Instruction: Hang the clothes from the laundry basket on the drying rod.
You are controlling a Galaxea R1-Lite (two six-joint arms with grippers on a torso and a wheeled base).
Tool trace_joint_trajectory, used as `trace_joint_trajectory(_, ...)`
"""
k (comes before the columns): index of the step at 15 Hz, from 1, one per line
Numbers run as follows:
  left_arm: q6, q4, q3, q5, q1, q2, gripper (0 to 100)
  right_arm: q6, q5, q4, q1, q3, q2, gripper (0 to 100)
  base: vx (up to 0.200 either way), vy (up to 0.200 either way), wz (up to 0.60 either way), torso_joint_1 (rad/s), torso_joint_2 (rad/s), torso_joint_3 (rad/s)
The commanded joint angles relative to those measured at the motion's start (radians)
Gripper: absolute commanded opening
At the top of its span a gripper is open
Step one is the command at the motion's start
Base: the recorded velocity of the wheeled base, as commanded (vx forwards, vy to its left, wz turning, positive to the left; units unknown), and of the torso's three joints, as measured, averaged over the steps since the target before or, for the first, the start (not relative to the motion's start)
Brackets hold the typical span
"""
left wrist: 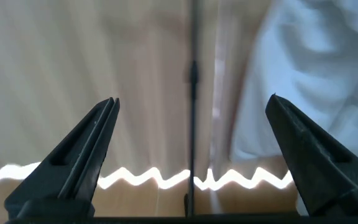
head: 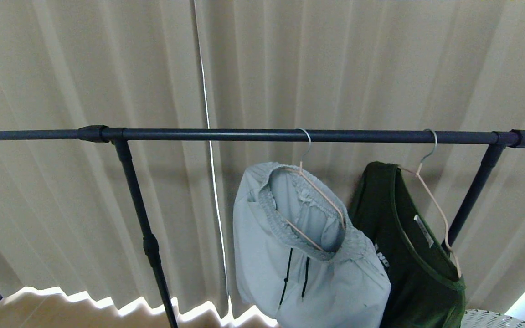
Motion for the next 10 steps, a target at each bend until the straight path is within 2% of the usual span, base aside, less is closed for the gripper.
trace_joint_trajectory(1,0.013,0.000,0.002,-0.041,0.000,-0.005,100,-0.013,-0.023,-0.009,-0.003,0.055,-0.014,100,0.000,0.000,0.00,0.000,0.00,0.000)
trace_joint_trajectory(7,0.017,0.000,0.002,-0.049,-0.009,0.026,100,-0.017,-0.032,-0.018,0.002,0.060,-0.017,100,0.000,0.000,0.00,0.000,0.00,0.000)
trace_joint_trajectory(10,0.020,0.000,0.002,-0.049,-0.015,0.036,100,-0.040,-0.061,-0.014,-0.021,0.058,-0.011,100,0.000,0.000,0.00,0.000,0.00,0.000)
